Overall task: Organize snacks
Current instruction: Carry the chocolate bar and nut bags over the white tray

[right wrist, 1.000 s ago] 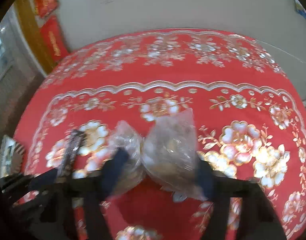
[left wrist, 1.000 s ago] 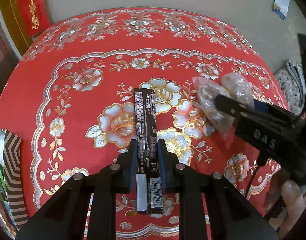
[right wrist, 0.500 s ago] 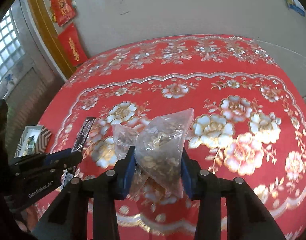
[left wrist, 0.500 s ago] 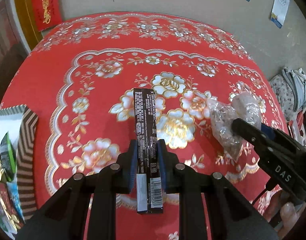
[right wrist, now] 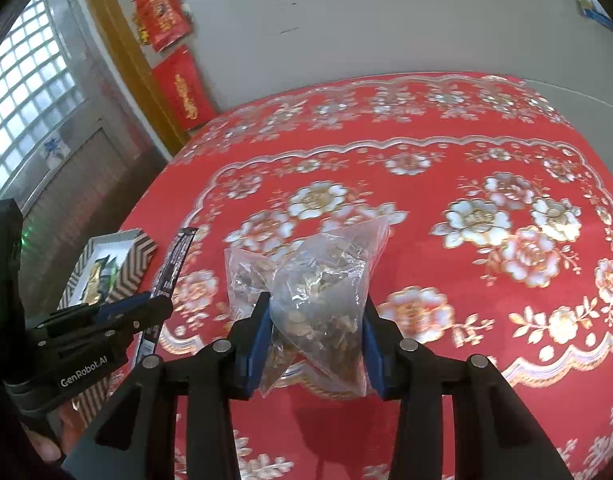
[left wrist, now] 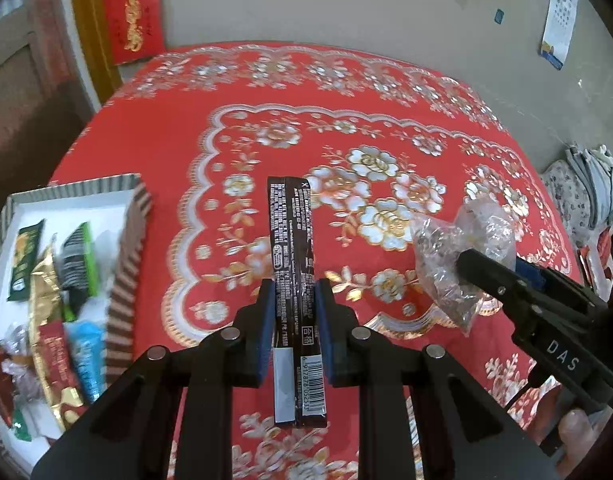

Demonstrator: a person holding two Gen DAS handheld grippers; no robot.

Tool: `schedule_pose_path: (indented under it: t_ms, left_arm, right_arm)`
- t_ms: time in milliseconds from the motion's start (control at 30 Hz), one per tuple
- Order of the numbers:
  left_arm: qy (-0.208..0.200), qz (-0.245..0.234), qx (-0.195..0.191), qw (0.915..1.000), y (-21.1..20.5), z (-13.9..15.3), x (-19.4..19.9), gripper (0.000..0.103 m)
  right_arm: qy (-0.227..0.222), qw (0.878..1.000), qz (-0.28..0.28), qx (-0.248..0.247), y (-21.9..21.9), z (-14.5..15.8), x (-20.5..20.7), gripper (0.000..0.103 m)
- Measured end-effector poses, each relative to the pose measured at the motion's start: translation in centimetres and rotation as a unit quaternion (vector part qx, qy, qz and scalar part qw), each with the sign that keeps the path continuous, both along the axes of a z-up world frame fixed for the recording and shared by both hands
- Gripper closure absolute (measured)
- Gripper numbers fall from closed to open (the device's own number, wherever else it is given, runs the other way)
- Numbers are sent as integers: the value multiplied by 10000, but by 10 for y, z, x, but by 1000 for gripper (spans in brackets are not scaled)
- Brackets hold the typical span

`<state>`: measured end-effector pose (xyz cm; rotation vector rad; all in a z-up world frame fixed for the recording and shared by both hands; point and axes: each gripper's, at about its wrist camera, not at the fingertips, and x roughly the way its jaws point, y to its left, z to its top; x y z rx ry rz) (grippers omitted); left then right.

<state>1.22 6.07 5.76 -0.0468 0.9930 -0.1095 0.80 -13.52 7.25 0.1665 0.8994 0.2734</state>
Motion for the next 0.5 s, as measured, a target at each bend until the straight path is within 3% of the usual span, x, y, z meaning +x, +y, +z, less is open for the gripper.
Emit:
schedule_pose_path:
  t_ms: [500]
  left_arm:
    - [-307, 571, 2, 9979, 84, 19, -38, 86]
  right_arm:
    - [-190, 9959, 883, 44, 99, 22, -25, 61]
